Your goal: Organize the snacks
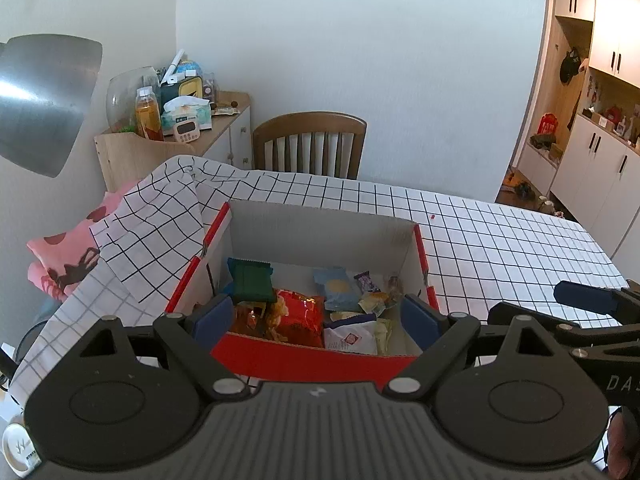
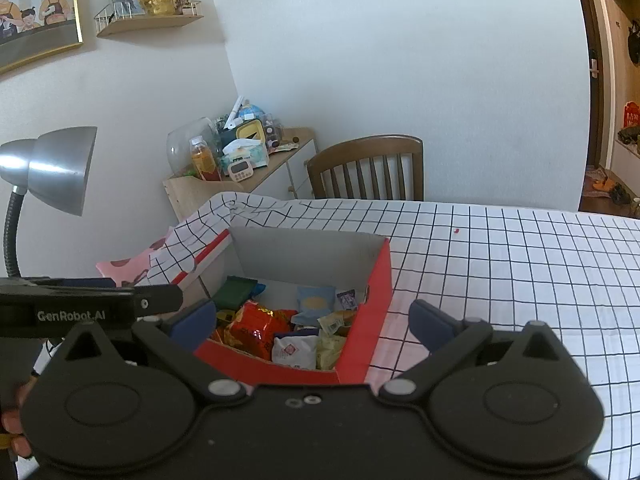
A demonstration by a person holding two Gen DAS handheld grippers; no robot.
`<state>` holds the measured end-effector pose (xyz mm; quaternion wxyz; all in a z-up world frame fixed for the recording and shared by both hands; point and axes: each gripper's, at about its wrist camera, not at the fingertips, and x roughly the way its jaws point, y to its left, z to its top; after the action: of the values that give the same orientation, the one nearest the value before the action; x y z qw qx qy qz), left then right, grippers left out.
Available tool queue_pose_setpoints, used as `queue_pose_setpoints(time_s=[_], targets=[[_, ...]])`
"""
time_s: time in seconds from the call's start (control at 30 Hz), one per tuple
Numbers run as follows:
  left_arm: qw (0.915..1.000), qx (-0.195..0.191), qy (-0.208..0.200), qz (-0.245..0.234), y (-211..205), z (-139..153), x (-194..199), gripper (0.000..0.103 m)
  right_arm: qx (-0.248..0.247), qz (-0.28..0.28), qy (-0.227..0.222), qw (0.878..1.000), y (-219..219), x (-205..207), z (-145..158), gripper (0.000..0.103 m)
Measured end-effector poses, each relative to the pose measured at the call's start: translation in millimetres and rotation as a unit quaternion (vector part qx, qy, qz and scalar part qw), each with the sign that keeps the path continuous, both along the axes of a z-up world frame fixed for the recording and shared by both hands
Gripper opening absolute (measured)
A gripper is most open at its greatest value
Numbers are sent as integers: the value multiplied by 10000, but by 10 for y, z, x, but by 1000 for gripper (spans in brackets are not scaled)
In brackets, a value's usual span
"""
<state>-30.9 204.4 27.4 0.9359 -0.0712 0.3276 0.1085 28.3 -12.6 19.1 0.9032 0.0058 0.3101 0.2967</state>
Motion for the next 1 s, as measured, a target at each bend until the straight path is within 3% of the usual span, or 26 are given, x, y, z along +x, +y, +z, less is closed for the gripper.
queue_pose_setpoints(time_s=[1.0], targets=[[9999, 131, 74, 9, 17, -48, 41, 91, -18, -43, 64, 10000, 34, 37, -66, 103]])
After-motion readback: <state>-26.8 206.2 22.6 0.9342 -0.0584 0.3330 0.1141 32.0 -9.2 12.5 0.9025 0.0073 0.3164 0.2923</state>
